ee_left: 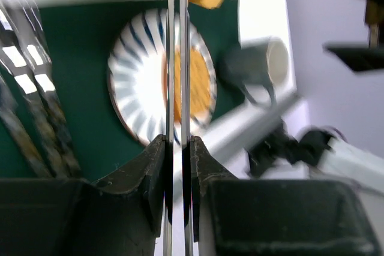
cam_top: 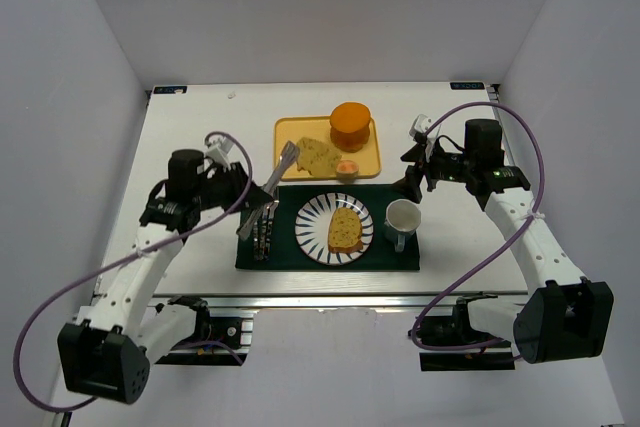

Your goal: Place the bread

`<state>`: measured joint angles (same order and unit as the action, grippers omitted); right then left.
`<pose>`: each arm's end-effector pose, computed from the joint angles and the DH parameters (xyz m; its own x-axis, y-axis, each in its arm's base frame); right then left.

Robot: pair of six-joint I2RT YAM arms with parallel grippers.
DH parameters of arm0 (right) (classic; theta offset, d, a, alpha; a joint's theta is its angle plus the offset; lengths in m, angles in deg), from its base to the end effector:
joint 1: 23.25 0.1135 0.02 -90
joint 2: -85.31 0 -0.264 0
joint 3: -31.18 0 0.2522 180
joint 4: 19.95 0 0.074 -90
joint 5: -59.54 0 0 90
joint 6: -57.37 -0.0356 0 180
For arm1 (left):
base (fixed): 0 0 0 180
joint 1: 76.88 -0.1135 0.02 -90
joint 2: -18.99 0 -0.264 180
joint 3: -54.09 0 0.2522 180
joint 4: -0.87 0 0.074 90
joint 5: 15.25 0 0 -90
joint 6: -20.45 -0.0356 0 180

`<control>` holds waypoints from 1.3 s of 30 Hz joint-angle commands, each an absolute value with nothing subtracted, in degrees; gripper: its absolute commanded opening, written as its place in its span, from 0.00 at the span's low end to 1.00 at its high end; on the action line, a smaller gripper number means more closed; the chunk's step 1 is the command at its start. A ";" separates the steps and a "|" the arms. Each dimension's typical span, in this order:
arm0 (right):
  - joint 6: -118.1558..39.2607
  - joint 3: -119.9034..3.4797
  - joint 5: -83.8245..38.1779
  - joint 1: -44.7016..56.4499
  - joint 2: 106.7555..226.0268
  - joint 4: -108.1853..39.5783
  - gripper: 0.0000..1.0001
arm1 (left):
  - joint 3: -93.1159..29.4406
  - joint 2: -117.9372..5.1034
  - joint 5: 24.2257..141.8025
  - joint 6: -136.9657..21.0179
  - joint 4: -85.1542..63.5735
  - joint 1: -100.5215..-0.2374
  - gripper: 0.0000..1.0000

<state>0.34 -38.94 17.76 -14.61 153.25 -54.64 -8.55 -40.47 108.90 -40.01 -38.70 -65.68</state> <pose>0.2484 0.0646 0.3152 -0.0530 -0.3748 -0.9256 -0.8947 0.4294 -0.1227 0.2129 -0.0625 0.2935 -0.8041 -0.2567 -0.5362 0.2386 0.6867 -0.6866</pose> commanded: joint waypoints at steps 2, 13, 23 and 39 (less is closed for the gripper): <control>0.15 -39.79 19.90 -14.90 152.46 -54.01 0.89 | -0.55 -33.14 118.16 -32.74 -41.63 -65.10 0.00; -0.20 -39.71 20.25 -14.90 152.20 -53.92 0.89 | 5.36 -28.55 111.41 -27.44 -44.09 -55.00 0.28; -0.03 -39.88 19.90 -14.90 152.11 -54.27 0.89 | -0.53 -32.69 103.94 -31.58 -48.93 -54.99 0.46; 0.50 -39.97 19.81 -14.82 152.11 -54.80 0.90 | -15.65 -52.89 104.81 -32.30 -38.39 -54.99 0.45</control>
